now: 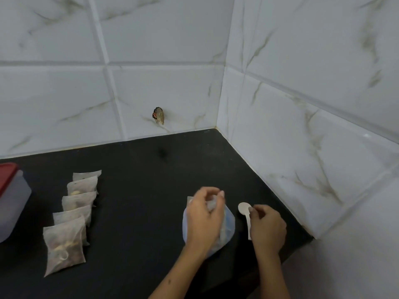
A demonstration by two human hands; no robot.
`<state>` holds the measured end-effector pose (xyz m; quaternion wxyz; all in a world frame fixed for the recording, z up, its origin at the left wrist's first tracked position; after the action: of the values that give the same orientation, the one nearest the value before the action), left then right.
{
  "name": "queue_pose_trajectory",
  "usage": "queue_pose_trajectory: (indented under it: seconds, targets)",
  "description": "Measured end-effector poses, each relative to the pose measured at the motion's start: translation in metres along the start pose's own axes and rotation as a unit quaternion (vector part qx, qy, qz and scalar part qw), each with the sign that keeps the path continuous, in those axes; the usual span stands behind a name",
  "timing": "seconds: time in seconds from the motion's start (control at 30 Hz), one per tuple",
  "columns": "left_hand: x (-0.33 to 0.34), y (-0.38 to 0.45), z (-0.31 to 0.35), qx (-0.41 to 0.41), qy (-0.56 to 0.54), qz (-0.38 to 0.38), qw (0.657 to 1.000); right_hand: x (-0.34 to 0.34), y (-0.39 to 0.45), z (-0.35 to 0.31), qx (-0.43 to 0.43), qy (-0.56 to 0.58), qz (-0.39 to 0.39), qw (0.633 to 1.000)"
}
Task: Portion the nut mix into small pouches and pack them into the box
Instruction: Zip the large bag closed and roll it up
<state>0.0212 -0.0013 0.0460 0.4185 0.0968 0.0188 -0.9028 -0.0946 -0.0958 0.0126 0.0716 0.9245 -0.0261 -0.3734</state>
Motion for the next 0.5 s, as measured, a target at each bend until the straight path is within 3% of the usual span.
queue_pose_trajectory:
  seconds: [0.13,0.23,0.33,0.4,0.5]
  targets:
    - [-0.035,0.017,-0.018,-0.055,0.101,0.076,0.991,0.004,-0.004,-0.02,-0.035,-0.001,-0.034,0.999]
    - [-0.046,0.024,-0.036,-0.186,0.188,0.018,0.964,0.014,-0.01,-0.032,-0.048,-0.006,-0.132,0.99]
    - [-0.051,0.026,-0.043,-0.287,0.173,-0.05,0.941,0.026,-0.014,-0.038,-0.005,-0.051,-0.249,0.967]
    - [-0.056,0.026,-0.045,-0.283,0.178,-0.059,0.941,0.031,-0.013,-0.045,0.037,-0.058,-0.305,0.95]
    - [-0.069,0.03,-0.04,-0.24,0.207,-0.046,0.947,0.037,-0.004,-0.063,0.029,-0.051,-0.317,0.947]
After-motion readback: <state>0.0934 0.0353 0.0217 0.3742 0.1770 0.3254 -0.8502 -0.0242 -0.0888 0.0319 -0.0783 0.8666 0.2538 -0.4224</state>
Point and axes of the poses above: each hand's wrist, its own y-axis towards the middle knuckle, its own x-axis out of the palm, z = x × y, the point moved 2 cm from there along y, towards the middle knuckle, and after that the axes turned 8 degrees about -x, right-handed, at the moved point
